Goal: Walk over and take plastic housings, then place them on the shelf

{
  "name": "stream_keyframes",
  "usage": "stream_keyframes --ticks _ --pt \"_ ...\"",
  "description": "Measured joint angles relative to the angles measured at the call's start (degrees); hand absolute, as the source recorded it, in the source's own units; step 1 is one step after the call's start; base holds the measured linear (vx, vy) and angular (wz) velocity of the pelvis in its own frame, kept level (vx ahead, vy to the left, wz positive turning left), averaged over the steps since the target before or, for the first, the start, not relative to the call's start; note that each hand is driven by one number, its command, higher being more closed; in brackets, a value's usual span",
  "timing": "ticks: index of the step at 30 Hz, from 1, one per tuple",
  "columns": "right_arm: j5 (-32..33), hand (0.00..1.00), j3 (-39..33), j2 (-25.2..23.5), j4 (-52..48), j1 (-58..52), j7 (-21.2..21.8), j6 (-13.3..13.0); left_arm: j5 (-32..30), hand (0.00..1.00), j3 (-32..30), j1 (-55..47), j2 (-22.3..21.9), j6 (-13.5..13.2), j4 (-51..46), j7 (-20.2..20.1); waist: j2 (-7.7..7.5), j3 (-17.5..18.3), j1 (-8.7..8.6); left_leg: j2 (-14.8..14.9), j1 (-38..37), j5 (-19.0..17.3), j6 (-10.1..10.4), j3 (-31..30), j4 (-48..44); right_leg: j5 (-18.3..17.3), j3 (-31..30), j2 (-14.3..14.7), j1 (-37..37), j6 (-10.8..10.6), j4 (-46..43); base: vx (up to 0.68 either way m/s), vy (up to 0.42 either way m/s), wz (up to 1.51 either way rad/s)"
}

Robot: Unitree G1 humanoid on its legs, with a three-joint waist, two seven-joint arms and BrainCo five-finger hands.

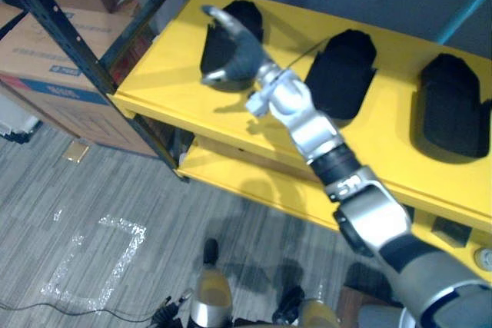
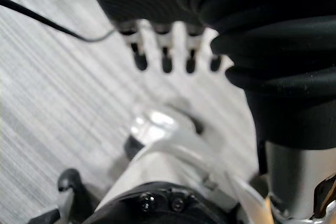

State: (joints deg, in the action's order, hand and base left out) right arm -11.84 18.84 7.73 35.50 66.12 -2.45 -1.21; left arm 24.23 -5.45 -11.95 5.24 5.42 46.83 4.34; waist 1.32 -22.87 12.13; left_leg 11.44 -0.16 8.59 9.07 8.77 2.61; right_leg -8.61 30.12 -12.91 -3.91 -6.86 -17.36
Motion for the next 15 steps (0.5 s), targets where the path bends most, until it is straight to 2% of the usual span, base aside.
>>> stream_keyframes --ticks 2,6,9,15 --pt "-0.7 0.0 -0.7 0.4 0.0 0.0 -2.4 0.2 0.1 0.0 0.0 0.0 0.0 0.0 0.3 0.3 0.0 0.0 -0.28 0.0 -0.2 0.0 0.0 0.0 0.0 0.0 0.0 0.0 -0.1 0.0 0.0 0.0 0.0 0.0" --pt "-2.6 0.0 -2.1 0.5 2.3 0.0 -6.4 5.4 0.4 0.0 0.1 0.0 0.2 -0.1 0.6 0.6 -0.24 0.1 -0.29 0.0 -0.8 0.4 0.0 0.4 0.9 0.0 -0.2 0.0 -0.2 0.0 0.0 0.0 -0.003 -0.02" --pt "-3.7 0.0 -2.2 1.5 4.4 0.0 -8.4 7.4 0.7 0.0 0.6 0.0 0.5 -0.1 0.6 0.8 -0.25 0.1 -0.27 -0.1 -0.7 0.4 0.0 0.4 1.0 0.1 -0.2 0.0 0.0 0.0 0.1 0.0 0.0 0.0" --pt "-3.7 0.0 -2.2 3.0 4.7 0.0 -8.1 7.5 3.0 0.0 1.7 0.3 0.8 0.0 0.6 1.1 -0.26 0.2 -0.32 -0.1 0.4 0.4 -0.1 0.4 0.9 0.1 -0.4 0.0 1.3 0.0 -0.2 0.0 0.0 0.0"
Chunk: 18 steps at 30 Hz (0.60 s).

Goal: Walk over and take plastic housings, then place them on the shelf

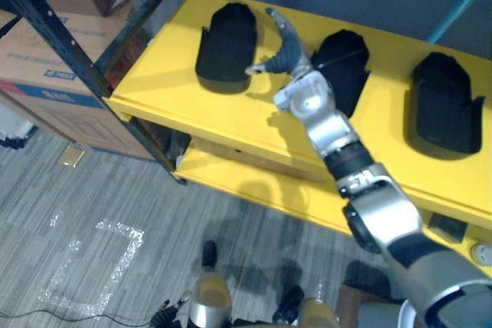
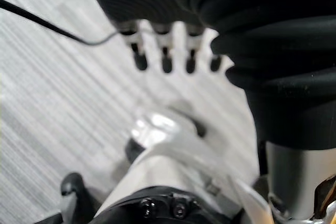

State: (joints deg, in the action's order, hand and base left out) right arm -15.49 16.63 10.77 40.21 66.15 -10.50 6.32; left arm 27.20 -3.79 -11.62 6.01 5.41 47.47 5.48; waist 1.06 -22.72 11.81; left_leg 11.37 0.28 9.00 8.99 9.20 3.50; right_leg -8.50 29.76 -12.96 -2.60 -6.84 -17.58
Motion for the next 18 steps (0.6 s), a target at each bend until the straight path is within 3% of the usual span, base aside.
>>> stream_keyframes --ticks 9,13,18 --pt "0.0 0.0 2.8 -0.2 5.4 0.2 4.4 1.0 1.7 0.0 0.0 1.0 -0.1 0.1 -0.5 0.0 0.11 -0.1 0.08 -0.1 1.8 -0.1 -0.2 -0.6 -1.3 -0.5 0.1 -0.5 1.6 0.3 -1.4 -0.01 0.001 0.02" --pt "0.0 0.0 6.2 -0.1 6.2 0.4 8.3 1.1 1.8 0.0 0.0 1.6 -0.4 0.5 -0.8 0.1 1.33 -0.7 0.13 -0.4 3.0 -0.2 -0.3 -0.8 -2.1 -1.4 -0.1 -1.2 3.3 0.6 -3.9 -0.05 -0.004 0.02" --pt "0.0 0.0 8.8 -0.1 7.9 1.1 11.8 1.3 2.2 0.0 -0.1 2.1 -0.7 0.6 -1.3 0.6 1.79 -1.4 0.22 -0.4 3.9 -0.2 -0.6 -1.0 -2.2 -2.3 -0.2 -2.0 4.8 0.6 -5.6 -0.04 0.002 0.02"
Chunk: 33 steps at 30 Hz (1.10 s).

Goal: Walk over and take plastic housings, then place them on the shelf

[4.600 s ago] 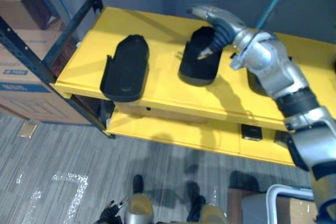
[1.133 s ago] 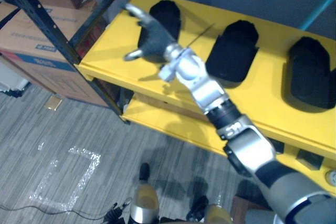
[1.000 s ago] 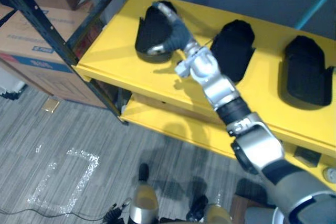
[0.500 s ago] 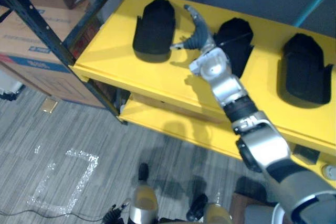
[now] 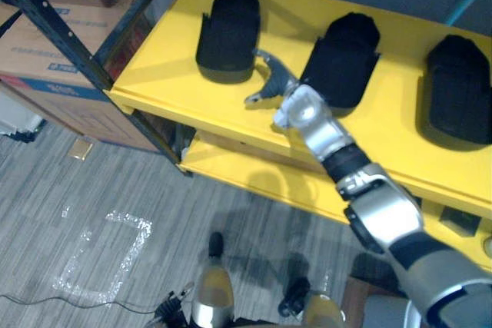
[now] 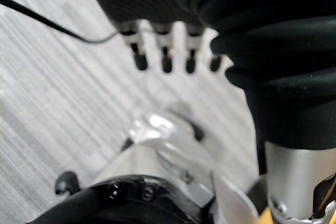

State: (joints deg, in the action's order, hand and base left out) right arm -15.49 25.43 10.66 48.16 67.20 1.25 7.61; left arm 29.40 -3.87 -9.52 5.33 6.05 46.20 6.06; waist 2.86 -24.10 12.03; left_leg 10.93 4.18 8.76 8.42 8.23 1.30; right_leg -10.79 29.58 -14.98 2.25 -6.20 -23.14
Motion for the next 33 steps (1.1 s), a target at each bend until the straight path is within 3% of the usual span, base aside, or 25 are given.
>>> stream_keyframes --ticks 11,16,25,33 --pt "0.0 0.0 1.9 0.7 0.4 2.9 1.2 -1.2 1.7 0.0 0.1 0.6 -0.1 0.3 -0.8 0.2 0.28 -1.0 0.05 -0.2 1.9 -0.1 -0.1 -0.3 -1.7 -0.9 0.0 -0.5 1.7 0.3 -2.1 0.0 0.0 0.0" --pt "0.0 0.0 2.3 0.7 1.7 2.9 0.0 -2.6 1.7 0.0 0.1 0.6 -0.1 0.4 -1.0 0.1 0.29 -1.0 0.07 -0.4 2.0 -0.3 -0.4 -0.6 -1.7 -1.2 0.1 -1.0 1.7 0.1 -2.2 -0.02 0.007 0.03" --pt "0.0 0.0 2.6 0.3 1.5 2.9 -0.6 -2.9 1.6 0.0 0.2 0.6 -0.1 0.3 -2.4 0.0 0.29 -1.0 0.03 -0.3 2.0 -0.2 -0.2 -0.3 -1.7 -1.0 -0.1 -0.5 1.6 0.1 -1.6 0.0 -0.001 -0.01" --pt "0.0 0.0 2.9 -0.4 1.8 2.7 0.2 -5.1 1.0 0.0 0.2 0.6 -0.2 0.4 -2.5 -0.1 0.27 -1.0 0.04 0.4 1.5 -0.2 -0.2 0.2 -1.6 -0.4 -0.3 0.2 1.1 0.3 -0.5 0.0 -0.002 -0.02"
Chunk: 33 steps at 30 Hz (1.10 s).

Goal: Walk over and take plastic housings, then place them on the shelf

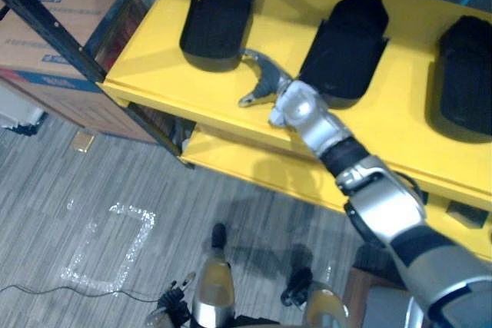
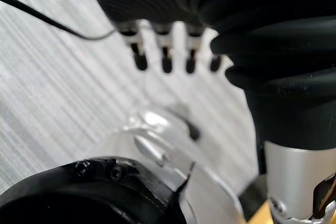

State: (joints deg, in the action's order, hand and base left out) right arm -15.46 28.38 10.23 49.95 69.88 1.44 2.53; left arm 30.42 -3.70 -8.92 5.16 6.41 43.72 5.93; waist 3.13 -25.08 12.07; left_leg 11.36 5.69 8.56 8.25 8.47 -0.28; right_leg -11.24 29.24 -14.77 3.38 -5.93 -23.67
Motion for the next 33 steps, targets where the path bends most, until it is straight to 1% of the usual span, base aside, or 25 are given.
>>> stream_keyframes --ticks 2,5,8,10,12,16,18,23,24,26,28,31,32,33 --pt "0.0 0.0 0.2 -0.4 0.0 -0.4 0.0 0.0 -0.1 0.0 0.0 0.0 0.0 0.0 0.0 0.0 0.0 0.0 0.01 0.0 -0.7 0.0 0.0 0.1 0.2 0.0 0.1 0.1 -0.8 0.0 0.4 0.0 0.0 0.0" --pt "0.0 0.0 0.5 -1.0 -0.1 -1.0 0.1 0.0 -1.8 0.0 0.0 0.0 0.0 0.0 0.0 -0.2 -0.01 0.0 -0.08 0.2 -1.7 0.0 0.1 0.3 0.8 0.3 0.0 0.6 -1.7 -0.1 1.5 0.01 -0.004 -0.03" --pt "0.7 0.0 0.5 -0.9 -0.1 -1.0 1.4 -1.9 -1.9 0.0 -0.1 0.0 0.0 0.0 0.1 -0.2 0.0 0.0 -0.09 0.6 -1.8 0.0 0.1 0.7 1.1 1.2 -0.1 1.3 -2.1 -0.1 2.7 0.01 0.004 -0.06" --pt "1.4 0.0 0.8 -1.0 -0.1 -1.1 3.6 -2.7 -2.2 0.0 -0.1 0.0 0.0 0.0 0.2 -0.2 -0.01 0.0 -0.05 0.8 -3.0 0.1 0.2 1.1 1.7 1.7 -0.2 1.8 -3.2 -0.2 3.8 0.03 0.001 -0.06" --pt "1.8 0.0 1.1 -1.9 -0.1 -1.2 4.9 -2.8 -2.5 0.0 -0.1 0.0 0.0 0.0 0.2 -0.3 -0.05 0.1 0.0 0.8 -3.7 0.1 0.2 1.4 1.9 1.7 -0.3 1.9 -3.9 -0.2 4.1 0.01 0.001 -0.03" --pt "1.7 0.0 2.2 -3.7 -0.3 -1.2 6.0 -2.8 -4.3 0.0 -0.2 0.0 0.0 0.0 0.2 -0.7 -0.04 0.1 -0.04 1.0 -3.8 0.1 0.2 1.2 1.9 1.7 0.2 2.1 -4.3 -0.2 4.8 0.0 -0.001 0.03" --pt "1.7 0.0 2.2 -5.0 -0.3 -1.2 6.1 -2.9 -4.4 0.0 -0.3 0.0 0.0 0.0 0.3 -0.7 -0.09 0.1 0.04 1.0 -3.9 0.1 0.2 1.1 2.1 2.0 0.4 2.3 -4.9 -0.3 5.4 0.0 0.008 0.04" --pt "1.8 0.0 2.1 -6.1 -0.3 -1.3 6.1 -2.9 -4.5 0.0 -0.8 0.0 -0.1 0.0 0.8 -0.7 -0.21 0.4 0.31 1.0 -4.8 0.1 0.3 1.2 2.7 3.4 0.6 2.9 -6.5 -0.5 7.7 0.0 0.0 0.0" --pt "1.6 0.0 2.2 -6.5 -0.3 -1.4 6.1 -2.9 -4.5 0.0 -0.8 0.0 -0.1 0.0 1.2 -0.7 -0.36 1.0 0.44 1.0 -4.7 0.1 0.3 1.2 2.8 3.8 0.6 3.2 -6.6 -0.6 8.5 0.0 0.0 0.0" --pt "0.6 0.0 2.2 -6.8 -0.3 -1.7 5.8 -2.6 -4.6 0.0 -1.4 0.0 -0.1 0.0 2.0 -0.7 -0.49 2.1 0.55 1.0 -4.6 0.1 0.3 1.3 3.0 4.2 0.7 3.4 -6.8 -0.6 9.3 0.0 0.0 0.0" --pt "-2.1 0.0 2.1 -7.2 -0.3 -1.7 4.3 -1.5 -6.5 0.0 -1.9 -0.1 -0.6 0.1 2.8 -0.7 -0.54 3.9 0.6 1.1 -4.7 0.4 0.7 1.3 3.9 4.6 0.7 3.8 -6.8 -0.7 10.2 0.02 -0.003 0.0" --pt "-7.5 0.0 1.1 -5.7 -0.4 -1.3 -0.9 -1.0 -6.8 0.0 -2.4 -0.2 -0.9 0.0 3.7 -0.8 -0.86 5.3 0.64 1.1 -5.7 0.5 0.8 1.6 4.3 4.9 0.7 4.0 -7.8 -0.8 11.1 0.0 0.0 0.0" --pt "-8.2 0.0 0.3 -5.2 -0.6 -1.2 -1.8 -0.9 -6.9 0.0 -2.4 -0.3 -0.9 0.0 3.9 -0.8 -1.0 5.7 0.58 1.1 -5.7 0.6 0.9 1.6 4.5 4.9 0.7 4.1 -7.7 -0.8 11.2 0.0 -0.007 -0.03" --pt "-8.4 0.0 -1.6 -3.4 -2.4 -1.2 -3.0 -0.7 -6.9 0.0 -2.4 -0.3 -0.9 -0.1 4.3 -1.0 -1.26 6.2 0.48 1.1 -5.8 0.6 0.9 1.7 4.7 5.1 0.6 4.1 -7.7 -0.8 11.4 0.0 -0.003 -0.04"
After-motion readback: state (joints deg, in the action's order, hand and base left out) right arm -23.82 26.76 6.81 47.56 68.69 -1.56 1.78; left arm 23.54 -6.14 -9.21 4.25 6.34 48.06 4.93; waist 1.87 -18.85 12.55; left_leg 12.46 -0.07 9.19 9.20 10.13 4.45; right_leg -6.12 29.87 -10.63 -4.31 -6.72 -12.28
